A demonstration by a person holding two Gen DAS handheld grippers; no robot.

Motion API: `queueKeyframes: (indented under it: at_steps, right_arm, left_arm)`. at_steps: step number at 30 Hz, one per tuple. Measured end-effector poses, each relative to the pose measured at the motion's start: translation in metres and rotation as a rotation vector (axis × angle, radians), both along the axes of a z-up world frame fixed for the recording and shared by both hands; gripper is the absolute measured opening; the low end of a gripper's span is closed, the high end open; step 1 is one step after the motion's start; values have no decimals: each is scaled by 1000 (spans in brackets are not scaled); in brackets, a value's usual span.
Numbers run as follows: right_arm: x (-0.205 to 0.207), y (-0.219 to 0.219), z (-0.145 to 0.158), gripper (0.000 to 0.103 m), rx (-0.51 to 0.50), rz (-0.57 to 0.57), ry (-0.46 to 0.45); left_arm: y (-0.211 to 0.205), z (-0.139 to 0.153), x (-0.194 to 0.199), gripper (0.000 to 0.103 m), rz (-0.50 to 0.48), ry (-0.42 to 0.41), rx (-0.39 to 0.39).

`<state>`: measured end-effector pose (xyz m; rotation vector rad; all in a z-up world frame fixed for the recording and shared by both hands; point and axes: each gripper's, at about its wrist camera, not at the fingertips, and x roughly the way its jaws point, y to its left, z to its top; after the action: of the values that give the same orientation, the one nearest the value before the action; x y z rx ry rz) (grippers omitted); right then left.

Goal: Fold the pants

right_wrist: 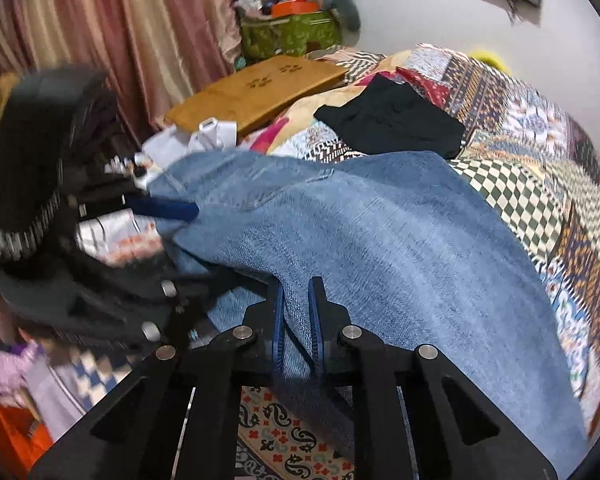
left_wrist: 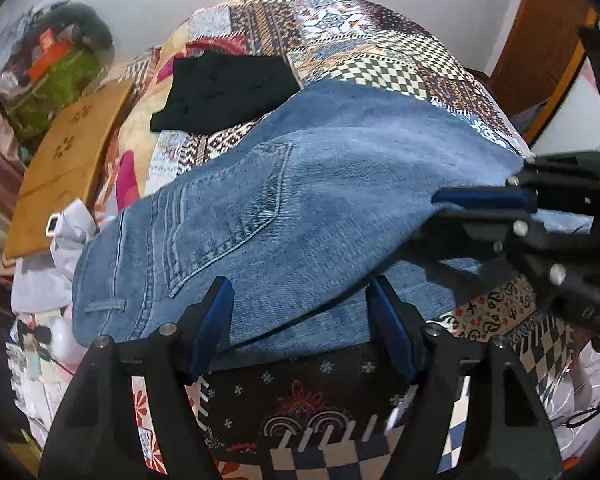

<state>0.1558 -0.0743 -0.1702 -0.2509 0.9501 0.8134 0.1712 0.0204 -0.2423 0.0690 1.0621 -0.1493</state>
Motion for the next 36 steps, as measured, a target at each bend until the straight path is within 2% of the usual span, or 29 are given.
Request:
queueKeyframes:
  at_steps: [1, 3, 4, 5, 6, 11, 16, 18, 21, 24, 26, 29, 30, 32, 34, 36]
  right_arm:
    - [1, -2, 2, 10, 11, -3, 13]
    - [2, -2, 3, 10, 22, 1, 30]
    - [0, -1, 3, 10, 23, 6, 37]
    - [-1, -1, 3, 10, 24, 12, 42]
    - [-2, -1, 3, 10, 29, 17, 49]
    - [-4, -7, -2, 10, 82, 11, 109]
    - [-11, -2, -14, 13, 38, 36, 137]
    - [-12, -2, -16, 16, 37, 28, 144]
    - [-11, -8, -4, 18, 54, 23, 132]
    - [-5, -18, 14, 29, 97, -14, 93]
    - [3, -27, 25, 44, 131, -61, 66]
    - [22, -37, 30, 48, 125, -168, 34]
    - [29, -38, 28, 48, 120, -195, 40]
    - [40, -41, 20, 48, 106, -232, 63]
    - [50, -44, 3, 48, 69, -265, 107]
    - [55, -45, -20, 48, 14, -275, 167]
  left_arm:
    - [-2, 1, 1, 64, -2, -9, 8]
    - [-2, 3, 5, 42, 19, -19, 38]
    - [0, 3, 9, 38, 37, -12, 42]
    - [2, 5, 10, 27, 46, -8, 25]
    - [5, 6, 10, 21, 54, -4, 6]
    - [9, 12, -5, 17, 39, -20, -17]
    - [10, -3, -17, 19, 4, 21, 8]
    - [14, -2, -21, 23, 9, 34, -14]
    - [33, 0, -24, 27, 28, 75, -96]
    - [56, 9, -24, 28, 62, 86, -167]
    - [73, 18, -21, 30, 108, 64, -202]
    - [93, 27, -9, 39, 167, 38, -231]
    - [96, 27, -3, 45, 163, 32, -226]
    - [98, 24, 7, 56, 159, 1, -162]
    - [102, 6, 23, 58, 194, 18, -78]
    - [113, -16, 33, 58, 228, 79, -65]
